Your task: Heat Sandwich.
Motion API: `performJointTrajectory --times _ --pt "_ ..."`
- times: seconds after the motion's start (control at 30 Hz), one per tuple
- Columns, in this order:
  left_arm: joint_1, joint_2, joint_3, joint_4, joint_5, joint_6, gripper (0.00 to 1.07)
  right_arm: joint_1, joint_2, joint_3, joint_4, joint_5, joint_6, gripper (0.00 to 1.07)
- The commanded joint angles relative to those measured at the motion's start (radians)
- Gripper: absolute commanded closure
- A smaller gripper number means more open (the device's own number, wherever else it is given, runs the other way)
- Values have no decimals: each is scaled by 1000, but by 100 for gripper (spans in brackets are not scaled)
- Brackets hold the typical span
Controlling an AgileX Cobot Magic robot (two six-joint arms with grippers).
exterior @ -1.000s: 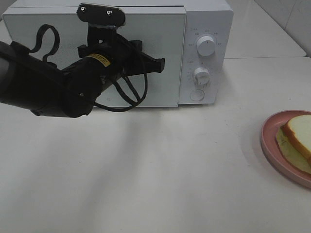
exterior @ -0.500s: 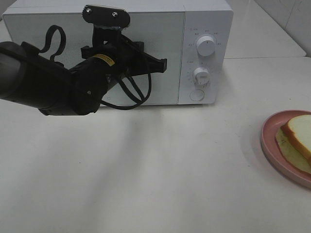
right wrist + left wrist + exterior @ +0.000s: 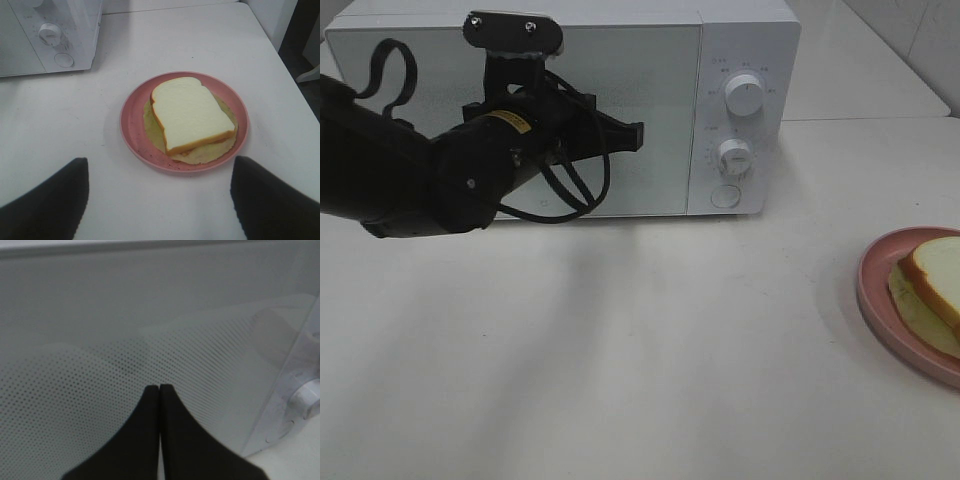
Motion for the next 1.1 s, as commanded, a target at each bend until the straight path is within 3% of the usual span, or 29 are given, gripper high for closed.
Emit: performJointTrajectory --times 0.03,0.17,0.2,0.23,0.27,0.37,0.4,0.43,0.47,0.63,0.8,0.97,1.1 --pt "-7 -61 32 21 85 -2 107 -9 -29 2 0 -9 -5 32" --pt "-7 -110 54 36 249 -1 106 -9 -29 2 0 -9 -5 32" --pt "-7 -118 54 45 287 -1 102 -9 -29 2 0 -9 -5 32" --pt "-7 -137 54 78 362 -1 87 -9 -29 2 0 -9 -5 32" --pt "-7 -137 54 78 362 -1 87 -9 -29 2 0 -9 -5 32" --pt "-7 -170 54 116 481 -1 41 -9 -29 2 0 -9 -5 32" --pt "-7 -170 54 116 481 -1 41 -9 -29 2 0 -9 -5 32" --pt "-7 -188 54 137 544 -1 11 -9 -29 2 0 -9 -5 32" --pt "-4 -192 54 145 560 -3 5 -9 -29 2 0 -9 -5 32" --pt "-4 -220 54 160 639 -1 8 -9 -29 2 0 -9 -5 32" --pt "-4 -270 53 161 818 -1 8 -9 -29 2 0 -9 -4 32" --pt "-4 -311 39 223 1007 -2 8 -9 -29 2 0 -9 -4 32" --pt "-4 -329 14 299 1147 -58 8 -9 -29 2 0 -9 -4 32"
